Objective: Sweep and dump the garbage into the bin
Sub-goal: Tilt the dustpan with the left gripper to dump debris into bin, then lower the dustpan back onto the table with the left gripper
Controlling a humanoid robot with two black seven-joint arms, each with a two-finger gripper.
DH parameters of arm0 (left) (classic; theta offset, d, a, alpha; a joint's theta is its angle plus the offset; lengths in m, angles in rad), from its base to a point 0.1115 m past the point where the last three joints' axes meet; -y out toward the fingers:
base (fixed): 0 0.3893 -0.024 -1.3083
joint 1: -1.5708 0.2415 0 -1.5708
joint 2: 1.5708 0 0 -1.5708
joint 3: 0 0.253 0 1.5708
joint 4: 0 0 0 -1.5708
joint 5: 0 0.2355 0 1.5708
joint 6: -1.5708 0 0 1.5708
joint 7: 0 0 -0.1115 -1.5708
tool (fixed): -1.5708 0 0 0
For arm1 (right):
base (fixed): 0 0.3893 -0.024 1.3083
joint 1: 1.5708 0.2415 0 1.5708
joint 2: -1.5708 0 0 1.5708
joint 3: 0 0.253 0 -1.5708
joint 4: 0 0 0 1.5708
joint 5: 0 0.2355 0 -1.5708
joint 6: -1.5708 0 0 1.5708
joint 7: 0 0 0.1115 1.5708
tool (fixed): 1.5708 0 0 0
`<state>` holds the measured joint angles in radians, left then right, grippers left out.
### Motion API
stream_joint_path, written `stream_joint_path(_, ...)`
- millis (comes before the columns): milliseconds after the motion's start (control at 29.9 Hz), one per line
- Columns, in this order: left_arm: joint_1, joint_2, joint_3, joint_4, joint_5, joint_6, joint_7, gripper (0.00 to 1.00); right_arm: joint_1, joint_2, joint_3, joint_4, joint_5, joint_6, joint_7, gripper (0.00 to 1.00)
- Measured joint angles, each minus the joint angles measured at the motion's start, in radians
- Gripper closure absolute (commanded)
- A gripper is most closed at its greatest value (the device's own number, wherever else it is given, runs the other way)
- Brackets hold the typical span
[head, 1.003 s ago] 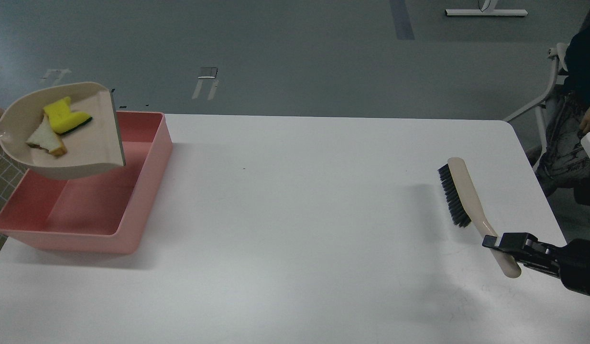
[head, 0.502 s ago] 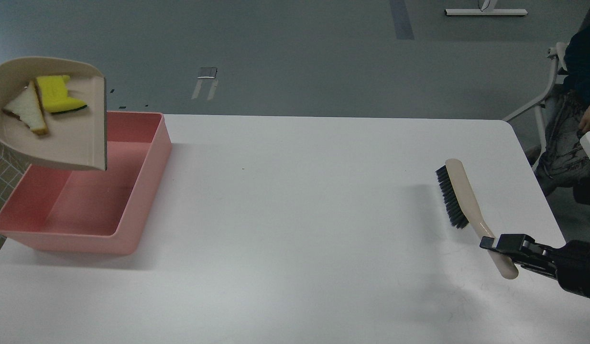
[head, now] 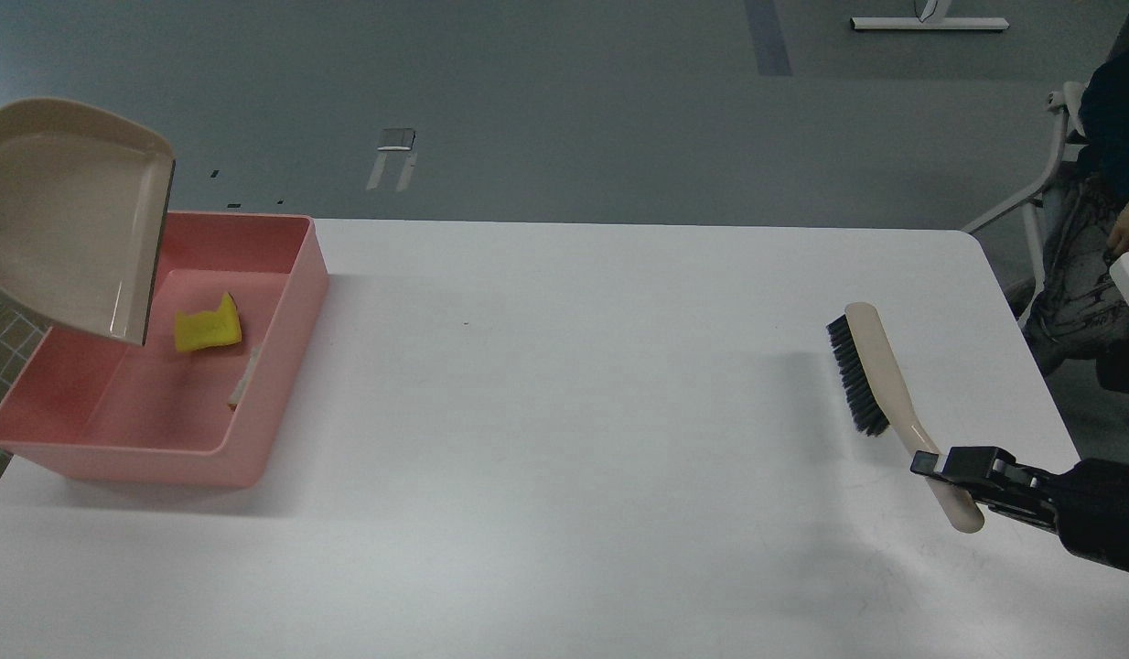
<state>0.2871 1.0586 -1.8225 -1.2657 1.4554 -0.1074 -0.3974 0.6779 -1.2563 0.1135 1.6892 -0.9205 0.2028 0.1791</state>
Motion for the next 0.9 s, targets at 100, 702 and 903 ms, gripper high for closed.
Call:
stream_joint_path(100, -0.038, 0.017, 0.0, 0.008, -0.013, 0.021, 0.006, 1.0, 0.0, 0.0, 0.0, 0.001, 0.0, 0.0, 0.0, 1.0)
stream_joint_path(702, -0.737, -0.226, 0.385, -0.008, -0.437, -0.03, 0.367, 1.0, -0.007, 0.0, 0.0, 0.002, 0.0, -0.01, 0.0, 1.0)
stream_joint_path(903, -0.833, -0.421, 0.607, -0.008, -0.431, 0.067, 0.413, 1.0, -0.023, 0.0, 0.0, 0.003, -0.002, -0.024, 0.0, 1.0)
